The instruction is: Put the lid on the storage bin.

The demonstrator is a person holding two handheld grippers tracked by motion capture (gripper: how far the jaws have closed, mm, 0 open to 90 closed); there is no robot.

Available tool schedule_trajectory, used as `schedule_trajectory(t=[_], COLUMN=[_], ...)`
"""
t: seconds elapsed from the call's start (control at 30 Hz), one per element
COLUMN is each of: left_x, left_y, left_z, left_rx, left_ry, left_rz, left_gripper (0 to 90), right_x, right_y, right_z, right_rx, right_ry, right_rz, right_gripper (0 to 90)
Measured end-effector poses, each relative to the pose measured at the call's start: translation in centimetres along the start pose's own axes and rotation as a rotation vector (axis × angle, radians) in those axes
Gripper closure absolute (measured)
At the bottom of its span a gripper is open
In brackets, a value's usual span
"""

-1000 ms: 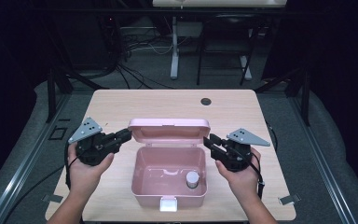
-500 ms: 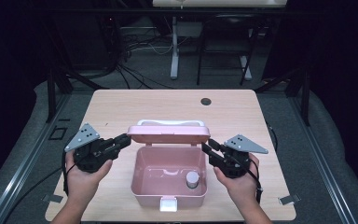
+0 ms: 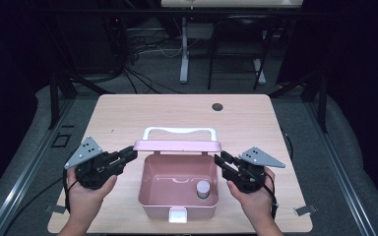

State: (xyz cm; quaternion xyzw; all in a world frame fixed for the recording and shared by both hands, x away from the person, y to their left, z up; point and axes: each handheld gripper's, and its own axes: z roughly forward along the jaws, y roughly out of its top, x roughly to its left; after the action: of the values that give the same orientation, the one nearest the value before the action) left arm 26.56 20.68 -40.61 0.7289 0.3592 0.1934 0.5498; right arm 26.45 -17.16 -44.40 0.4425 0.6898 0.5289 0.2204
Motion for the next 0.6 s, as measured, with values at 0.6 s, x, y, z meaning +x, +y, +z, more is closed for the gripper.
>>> schedule_trajectory(t=[0.6], left_x=[-0.2], left_y=[-0.8], left_z=[-0.4], left_rx=[-0.006], left_ry=[-0.022], left_rz=[-0.001], left_gripper=[77.6], right_x=[-1.9], right_y=[-1.5], right_z=[-0.5], right_rx=[0.005], right_ry=[-0.053], right_rz=[0.026], right_gripper=[63.9])
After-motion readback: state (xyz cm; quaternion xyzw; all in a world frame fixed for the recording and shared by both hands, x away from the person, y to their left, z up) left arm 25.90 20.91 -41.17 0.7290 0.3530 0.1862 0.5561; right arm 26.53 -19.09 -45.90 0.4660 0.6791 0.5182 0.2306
